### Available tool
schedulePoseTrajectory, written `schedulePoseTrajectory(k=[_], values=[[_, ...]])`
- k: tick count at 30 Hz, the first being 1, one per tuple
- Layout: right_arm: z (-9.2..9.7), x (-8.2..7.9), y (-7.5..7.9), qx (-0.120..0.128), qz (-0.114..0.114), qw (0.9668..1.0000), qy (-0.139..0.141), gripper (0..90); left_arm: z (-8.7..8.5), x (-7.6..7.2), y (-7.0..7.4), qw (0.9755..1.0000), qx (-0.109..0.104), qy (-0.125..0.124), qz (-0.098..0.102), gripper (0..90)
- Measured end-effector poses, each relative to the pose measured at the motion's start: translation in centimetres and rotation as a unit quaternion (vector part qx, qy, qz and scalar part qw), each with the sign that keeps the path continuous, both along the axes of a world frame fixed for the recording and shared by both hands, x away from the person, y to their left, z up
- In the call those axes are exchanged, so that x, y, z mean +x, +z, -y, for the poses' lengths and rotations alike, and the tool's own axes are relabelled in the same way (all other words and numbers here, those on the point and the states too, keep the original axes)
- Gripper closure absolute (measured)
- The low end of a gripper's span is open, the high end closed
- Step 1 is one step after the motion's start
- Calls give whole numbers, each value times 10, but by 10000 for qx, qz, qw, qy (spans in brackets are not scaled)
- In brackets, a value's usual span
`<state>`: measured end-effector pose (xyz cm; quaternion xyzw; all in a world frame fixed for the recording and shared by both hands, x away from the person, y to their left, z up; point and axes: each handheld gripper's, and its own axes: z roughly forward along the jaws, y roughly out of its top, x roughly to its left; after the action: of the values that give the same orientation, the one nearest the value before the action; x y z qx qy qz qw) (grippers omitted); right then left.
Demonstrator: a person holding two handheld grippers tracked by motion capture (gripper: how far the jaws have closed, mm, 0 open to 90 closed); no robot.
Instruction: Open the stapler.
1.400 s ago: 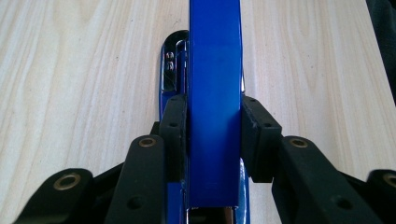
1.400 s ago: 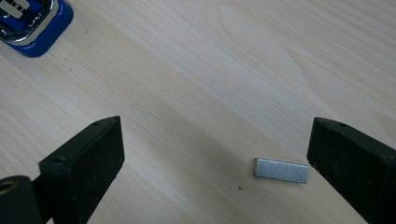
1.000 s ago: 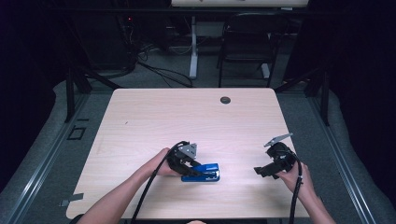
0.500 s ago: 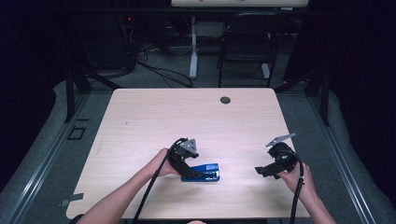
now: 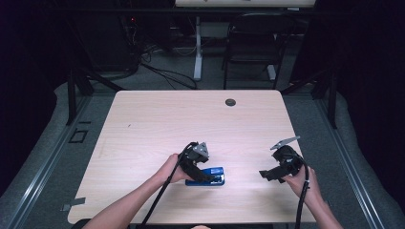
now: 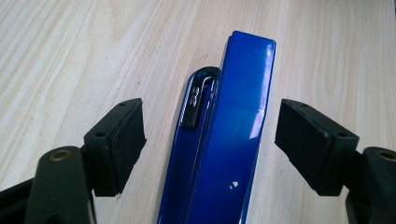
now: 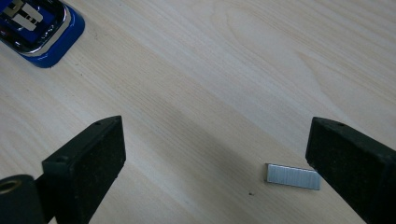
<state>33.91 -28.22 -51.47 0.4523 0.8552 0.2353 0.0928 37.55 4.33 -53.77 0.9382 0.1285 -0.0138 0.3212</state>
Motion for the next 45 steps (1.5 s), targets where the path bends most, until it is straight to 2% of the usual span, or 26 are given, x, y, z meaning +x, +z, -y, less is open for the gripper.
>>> schedulePoseTrajectory(k=[4,5,6,7,15,19,21,30,38,45], values=[[-1,-1,0,10,14,10000,5,48,3,-1,-1,10000,-22,25,-42,270],[-1,-1,0,23,17,10000,21,49,5,-2,-1,10000,-20,72,5,282],[-2,-1,-1,13,86,9999,-67,56,6,-2,-1,10000,-29,34,3,295],[0,-1,-1,4,16,10000,15,59,7,-2,-1,10000,-13,41,-2,317],[-2,-1,-1,-3,-25,10000,34,77,15,-4,-3,10000,7,-17,13,406],[-3,-1,-1,13,-12,10000,27,82,19,-5,-3,10000,46,-19,76,425],[-3,-1,-1,-23,-33,10000,36,87,21,-5,-4,10000,3,-43,36,431],[-4,-1,-2,-7,-66,10000,41,112,32,-7,-9,9998,97,-153,37,477],[-4,-1,-2,23,-73,10000,47,124,36,-8,-11,9997,101,-178,158,593],[-5,-1,-2,-18,-62,10000,65,128,36,-9,-11,9994,147,-210,224,612]])
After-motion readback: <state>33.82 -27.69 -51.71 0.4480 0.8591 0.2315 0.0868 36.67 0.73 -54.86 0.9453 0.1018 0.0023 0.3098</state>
